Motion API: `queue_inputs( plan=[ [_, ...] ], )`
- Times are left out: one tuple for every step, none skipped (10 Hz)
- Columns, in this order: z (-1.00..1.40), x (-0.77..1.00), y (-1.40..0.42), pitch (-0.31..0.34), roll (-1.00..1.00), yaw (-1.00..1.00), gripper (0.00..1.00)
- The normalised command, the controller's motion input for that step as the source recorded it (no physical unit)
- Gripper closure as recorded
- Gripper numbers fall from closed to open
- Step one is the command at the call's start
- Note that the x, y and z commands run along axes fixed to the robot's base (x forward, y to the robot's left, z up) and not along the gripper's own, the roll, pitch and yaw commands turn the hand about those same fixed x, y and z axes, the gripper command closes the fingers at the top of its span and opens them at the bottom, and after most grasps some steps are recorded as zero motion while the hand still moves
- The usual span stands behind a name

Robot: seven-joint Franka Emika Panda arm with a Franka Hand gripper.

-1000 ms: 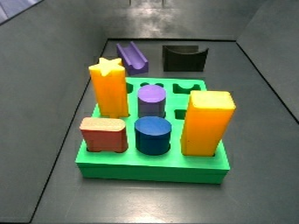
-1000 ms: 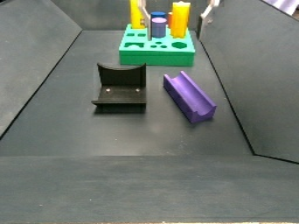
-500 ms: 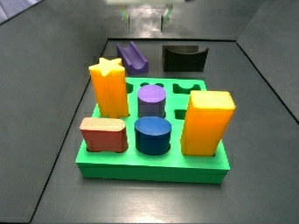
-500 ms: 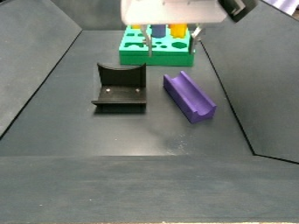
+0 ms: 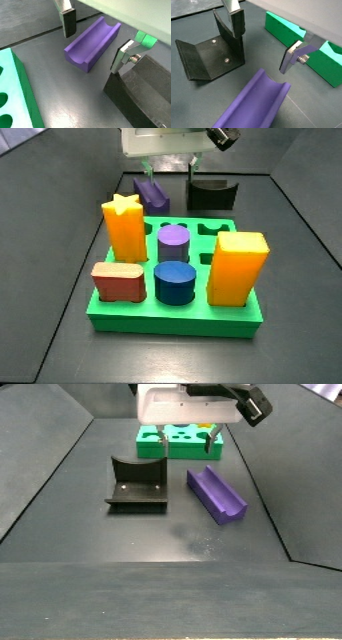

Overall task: Pick up the arch object. Move up. Place the arch object on the fixture. Regrasp the arch object. Move to above the board. Insert the arch object.
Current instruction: Pick up the arch object.

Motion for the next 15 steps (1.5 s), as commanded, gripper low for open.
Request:
queue_inputs(
  plan=[
    [0.0, -0.97, 0.08, -0.241, -0.11, 0.0, 0.0],
    [0.81, -0.79, 0.2, -0.346, -0.16, 0.0, 0.0],
    [0.65, -0.73, 0.19, -0.394, -0.16, 0.0, 0.0],
    [-0.29, -0.71, 0.18, -0.347, 0.02, 0.11, 0.0],
    [-0.45, -0.05, 0.1, -0.39, 0.07, 0.49, 0.0],
    [-0.61, 0.0, 0.1, -0.304, 0.08, 0.64, 0.0],
    [-0.65, 0.0, 0.02, -0.263, 0.08, 0.63, 0.0],
    [-0.64, 0.16, 0.0, -0.217, 0.0, 0.55, 0.0],
    [-0.57, 0.44, -0.09, -0.137, 0.05, 0.35, 0.0],
    [-0.61, 0.33, -0.15, -0.133, 0.13, 0.21, 0.0],
    [-0.28, 0.14, -0.26, -0.184, 0.1, 0.07, 0.0],
    [-0.1, 0.12, -0.23, -0.069, 0.1, 0.0, 0.0],
    [-0.17, -0.07, 0.0, 0.0, 0.12, 0.0, 0.0],
    [-0.12, -0.65, 0.19, 0.024, 0.12, -0.32, 0.0],
    [-0.13, -0.41, 0.08, 0.004, 0.06, -0.39, 0.0]
  ],
)
